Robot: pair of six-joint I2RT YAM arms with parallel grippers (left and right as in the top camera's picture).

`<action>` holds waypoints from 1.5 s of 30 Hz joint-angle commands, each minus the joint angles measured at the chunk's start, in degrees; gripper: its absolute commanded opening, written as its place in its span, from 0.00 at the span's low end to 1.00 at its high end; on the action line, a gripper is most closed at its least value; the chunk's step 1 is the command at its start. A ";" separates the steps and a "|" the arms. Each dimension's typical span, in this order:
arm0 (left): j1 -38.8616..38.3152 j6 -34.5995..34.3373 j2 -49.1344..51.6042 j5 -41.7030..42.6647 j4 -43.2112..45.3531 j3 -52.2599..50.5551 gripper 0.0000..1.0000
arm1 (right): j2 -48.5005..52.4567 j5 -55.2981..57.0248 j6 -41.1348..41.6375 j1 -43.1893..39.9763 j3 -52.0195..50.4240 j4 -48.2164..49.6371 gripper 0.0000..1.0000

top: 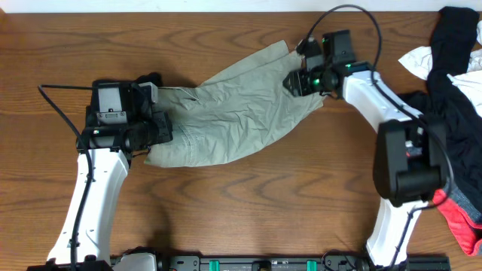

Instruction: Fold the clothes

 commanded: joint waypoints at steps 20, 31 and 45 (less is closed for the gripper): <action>-0.11 0.15 -0.20 -0.31 -8.13 0.70 0.06 | 5.79 2.69 -0.70 3.39 -0.15 -41.27 0.43; 0.04 -3.89 -4.04 0.22 -10.21 3.67 0.06 | 2.86 4.85 0.39 2.80 -0.15 -42.05 0.47; -12.50 -16.79 -4.46 16.33 1.70 5.33 0.06 | 2.80 6.12 0.87 5.46 -0.15 -42.16 0.46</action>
